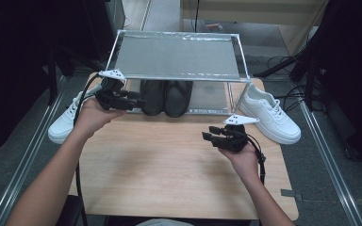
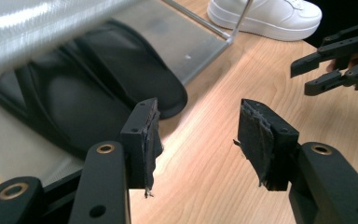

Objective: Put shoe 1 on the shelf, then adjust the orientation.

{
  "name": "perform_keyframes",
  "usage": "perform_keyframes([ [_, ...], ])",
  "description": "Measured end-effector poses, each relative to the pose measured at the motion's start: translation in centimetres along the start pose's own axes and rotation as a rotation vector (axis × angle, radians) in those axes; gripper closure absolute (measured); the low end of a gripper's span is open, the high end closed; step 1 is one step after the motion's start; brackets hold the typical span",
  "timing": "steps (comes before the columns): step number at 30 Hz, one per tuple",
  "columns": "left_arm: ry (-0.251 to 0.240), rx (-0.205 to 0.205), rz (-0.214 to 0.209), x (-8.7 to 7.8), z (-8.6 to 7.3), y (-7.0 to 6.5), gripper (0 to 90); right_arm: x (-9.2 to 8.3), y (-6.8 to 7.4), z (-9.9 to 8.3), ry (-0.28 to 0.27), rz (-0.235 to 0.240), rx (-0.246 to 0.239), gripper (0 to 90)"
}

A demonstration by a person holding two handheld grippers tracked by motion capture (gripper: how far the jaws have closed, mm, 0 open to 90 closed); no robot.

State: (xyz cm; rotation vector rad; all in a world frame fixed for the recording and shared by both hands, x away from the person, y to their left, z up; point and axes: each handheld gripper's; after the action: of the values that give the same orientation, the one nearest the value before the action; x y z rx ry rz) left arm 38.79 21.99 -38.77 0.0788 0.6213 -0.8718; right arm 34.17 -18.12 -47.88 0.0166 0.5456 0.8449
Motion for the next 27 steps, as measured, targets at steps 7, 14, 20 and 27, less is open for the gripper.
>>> perform_keyframes([
  [7,0.012,-0.033,0.007,0.3,-3.1,0.5,48.7,-1.7,0.0,-0.8,-0.005,-0.009,-0.026,53.6],
  [14,0.034,-0.032,0.020,0.2,-5.0,0.6,47.2,-2.7,-0.5,-1.5,-0.005,-0.037,-0.037,53.7],
  [20,0.032,-0.059,0.072,-0.4,-6.7,1.2,47.7,-2.6,-0.9,-1.7,0.015,-0.052,-0.024,54.1],
  [27,0.012,-0.111,0.093,-1.6,-7.9,2.5,47.7,-2.2,-0.3,-1.3,-0.008,-0.036,-0.033,54.6],
])
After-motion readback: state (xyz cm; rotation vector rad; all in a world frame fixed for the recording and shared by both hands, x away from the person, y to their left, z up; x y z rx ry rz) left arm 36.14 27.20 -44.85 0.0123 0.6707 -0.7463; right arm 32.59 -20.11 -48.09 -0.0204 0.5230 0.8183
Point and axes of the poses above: each handheld gripper's, and its own axes: x roughly forward along the jaws, z roughly out of its top, y roughly to its left, and after that the axes turned 5 degrees about -y, right-handed
